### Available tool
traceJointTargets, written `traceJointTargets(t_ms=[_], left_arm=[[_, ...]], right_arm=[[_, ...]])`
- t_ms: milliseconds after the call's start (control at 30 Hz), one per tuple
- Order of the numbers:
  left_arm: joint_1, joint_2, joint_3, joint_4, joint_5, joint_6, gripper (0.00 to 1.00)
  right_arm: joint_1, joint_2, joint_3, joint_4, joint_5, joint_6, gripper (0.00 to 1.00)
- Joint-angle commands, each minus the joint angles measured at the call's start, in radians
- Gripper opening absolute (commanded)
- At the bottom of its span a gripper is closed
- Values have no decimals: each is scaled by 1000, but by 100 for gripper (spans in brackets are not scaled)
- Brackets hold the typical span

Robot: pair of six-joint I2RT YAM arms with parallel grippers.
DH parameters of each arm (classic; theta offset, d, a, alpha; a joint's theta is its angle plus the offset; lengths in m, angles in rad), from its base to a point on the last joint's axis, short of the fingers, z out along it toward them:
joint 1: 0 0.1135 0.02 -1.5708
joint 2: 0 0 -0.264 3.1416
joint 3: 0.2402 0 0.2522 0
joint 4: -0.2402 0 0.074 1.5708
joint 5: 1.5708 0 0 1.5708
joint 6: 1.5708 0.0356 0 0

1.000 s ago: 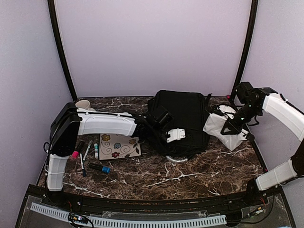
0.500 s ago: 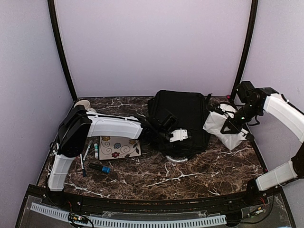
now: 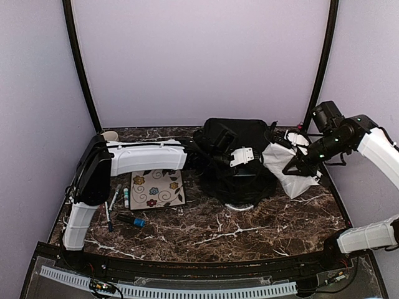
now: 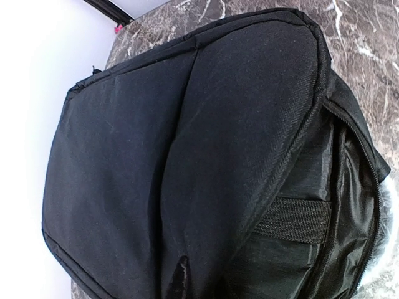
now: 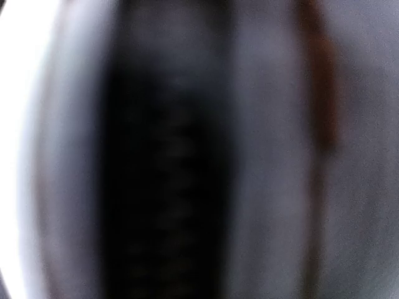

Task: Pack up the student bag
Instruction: Pick up the largest pocket of the bag from the student bag, then place the pencil case in the largest pocket of the bag.

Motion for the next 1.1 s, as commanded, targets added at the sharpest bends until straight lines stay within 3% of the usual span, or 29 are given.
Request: traceJointTargets(t_ms=[0,200,400,800,1067], left_arm=[[33,-58,99,47,53,-68,0],[81,-57,166,54,167,-171,0],[111,-58,189,58,229,-238,0],[130,-59,302,-12,362,-355,0],[131,-64,366,-70,405,-386,0]], right_arm=[[50,-21,-52,18,-41,-17,23],[187,-32,-141,57,-1,-5,23],[296,17,-111,89,70,11,21],[580,262,100,292,549,-19,18],[611,396,83,526,808,-121,16]])
